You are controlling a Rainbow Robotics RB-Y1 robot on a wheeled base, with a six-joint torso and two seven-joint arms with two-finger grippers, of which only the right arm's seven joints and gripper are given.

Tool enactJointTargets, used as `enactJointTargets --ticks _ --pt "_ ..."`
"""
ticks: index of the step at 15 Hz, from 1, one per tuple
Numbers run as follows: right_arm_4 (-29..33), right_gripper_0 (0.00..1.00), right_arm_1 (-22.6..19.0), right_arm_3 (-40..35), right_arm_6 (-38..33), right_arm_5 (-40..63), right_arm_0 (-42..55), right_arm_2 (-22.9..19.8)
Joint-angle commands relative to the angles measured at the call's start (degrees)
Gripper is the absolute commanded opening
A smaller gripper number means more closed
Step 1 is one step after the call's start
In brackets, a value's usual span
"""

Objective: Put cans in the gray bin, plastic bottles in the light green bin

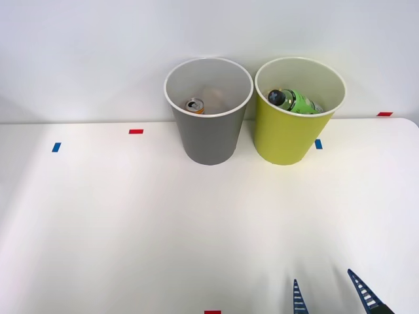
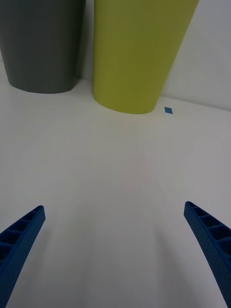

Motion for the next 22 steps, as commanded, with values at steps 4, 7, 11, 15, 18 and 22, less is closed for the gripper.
enactJointTargets --ticks 4,7,11,15,18,22 --pt "0.0 1.0 0.0 0.0 0.0 0.0 0.0 0.0" --pt "0.0 1.0 0.0 0.0 0.0 0.0 0.0 0.0" --pt "0.0 1.0 0.0 0.0 0.0 0.0 0.0 0.0" --pt "0.0 1.0 0.0 0.0 0.0 0.0 0.0 0.0" --pt "0.0 1.0 0.0 0.0 0.0 0.0 0.0 0.0" --pt "0.0 1.0 0.0 0.0 0.0 0.0 0.0 0.0"
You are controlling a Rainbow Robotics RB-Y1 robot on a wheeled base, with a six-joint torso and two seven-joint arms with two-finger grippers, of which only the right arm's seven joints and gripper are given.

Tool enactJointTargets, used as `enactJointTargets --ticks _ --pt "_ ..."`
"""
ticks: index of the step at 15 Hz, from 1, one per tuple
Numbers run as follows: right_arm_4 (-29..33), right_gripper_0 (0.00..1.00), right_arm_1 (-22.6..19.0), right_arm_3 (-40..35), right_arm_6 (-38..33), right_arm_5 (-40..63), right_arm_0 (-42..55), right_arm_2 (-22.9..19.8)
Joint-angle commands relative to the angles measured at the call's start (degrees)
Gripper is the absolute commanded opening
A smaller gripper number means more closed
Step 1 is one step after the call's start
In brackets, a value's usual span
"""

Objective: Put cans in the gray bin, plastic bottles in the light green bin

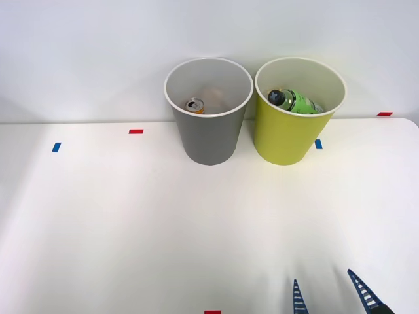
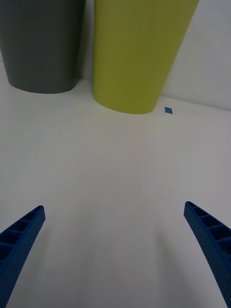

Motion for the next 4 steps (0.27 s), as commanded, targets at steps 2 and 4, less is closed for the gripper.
enactJointTargets --ticks 2,4 --pt "0.0 1.0 0.0 0.0 0.0 0.0 0.0 0.0" --pt "0.0 1.0 0.0 0.0 0.0 0.0 0.0 0.0"
